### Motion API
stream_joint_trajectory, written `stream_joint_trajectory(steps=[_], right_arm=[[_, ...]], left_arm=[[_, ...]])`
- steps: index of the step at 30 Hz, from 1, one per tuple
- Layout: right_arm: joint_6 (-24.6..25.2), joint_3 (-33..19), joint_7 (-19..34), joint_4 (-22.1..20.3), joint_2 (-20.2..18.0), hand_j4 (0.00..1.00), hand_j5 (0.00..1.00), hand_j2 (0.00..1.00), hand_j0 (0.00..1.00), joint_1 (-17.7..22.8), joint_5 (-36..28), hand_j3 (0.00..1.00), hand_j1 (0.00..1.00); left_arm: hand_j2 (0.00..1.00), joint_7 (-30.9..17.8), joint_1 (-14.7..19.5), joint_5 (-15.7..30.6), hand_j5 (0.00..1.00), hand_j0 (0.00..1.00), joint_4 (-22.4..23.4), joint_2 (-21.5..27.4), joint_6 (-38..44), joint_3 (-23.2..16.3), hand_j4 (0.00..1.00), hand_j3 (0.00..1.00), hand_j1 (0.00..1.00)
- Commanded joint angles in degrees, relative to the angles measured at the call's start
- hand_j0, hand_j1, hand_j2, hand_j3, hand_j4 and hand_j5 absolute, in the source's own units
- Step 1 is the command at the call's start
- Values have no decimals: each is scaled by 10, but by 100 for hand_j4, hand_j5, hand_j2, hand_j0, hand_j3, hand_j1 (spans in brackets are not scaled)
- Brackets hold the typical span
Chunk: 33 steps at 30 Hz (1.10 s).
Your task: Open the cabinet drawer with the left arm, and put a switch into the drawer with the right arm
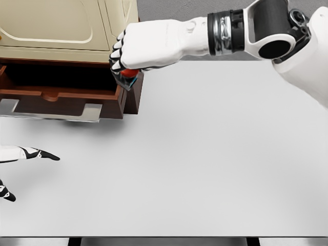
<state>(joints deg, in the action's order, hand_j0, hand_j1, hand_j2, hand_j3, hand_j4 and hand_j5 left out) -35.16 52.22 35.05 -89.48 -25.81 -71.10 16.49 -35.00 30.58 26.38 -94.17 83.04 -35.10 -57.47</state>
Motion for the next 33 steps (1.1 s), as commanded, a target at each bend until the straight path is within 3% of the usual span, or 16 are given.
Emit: stream_joint_trajectory(steps=[1,4,10,13,18,29,33], right_arm=[[2,7,0,0,10,45,45,45,45,-3,-3,45,45],[2,11,0,15,31,45,45,45,45,-14,-3,45,45],[2,35,0,117,110,45,45,45,45,-39,-3,45,45],[2,41,0,139,128,46,46,46,46,-45,-2,46,46],[2,48,0,214,176,45,45,45,45,-58,-1,45,45],[2,61,0,320,232,46,46,46,46,-69,6,46,46],[2,65,0,337,240,46,46,46,46,-70,6,46,46]], left_arm=[[100,0,0,3,100,100,0,0,1,1,100,100,100],[100,0,0,3,100,100,0,0,1,1,100,100,100],[100,0,0,3,100,100,0,0,1,1,100,100,100],[100,0,0,3,100,100,0,-1,1,2,100,100,100],[100,0,0,3,100,100,0,-2,1,1,100,100,100],[100,0,0,3,100,100,0,-3,1,2,100,100,100],[100,0,0,3,100,100,0,-3,1,2,100,100,100]])
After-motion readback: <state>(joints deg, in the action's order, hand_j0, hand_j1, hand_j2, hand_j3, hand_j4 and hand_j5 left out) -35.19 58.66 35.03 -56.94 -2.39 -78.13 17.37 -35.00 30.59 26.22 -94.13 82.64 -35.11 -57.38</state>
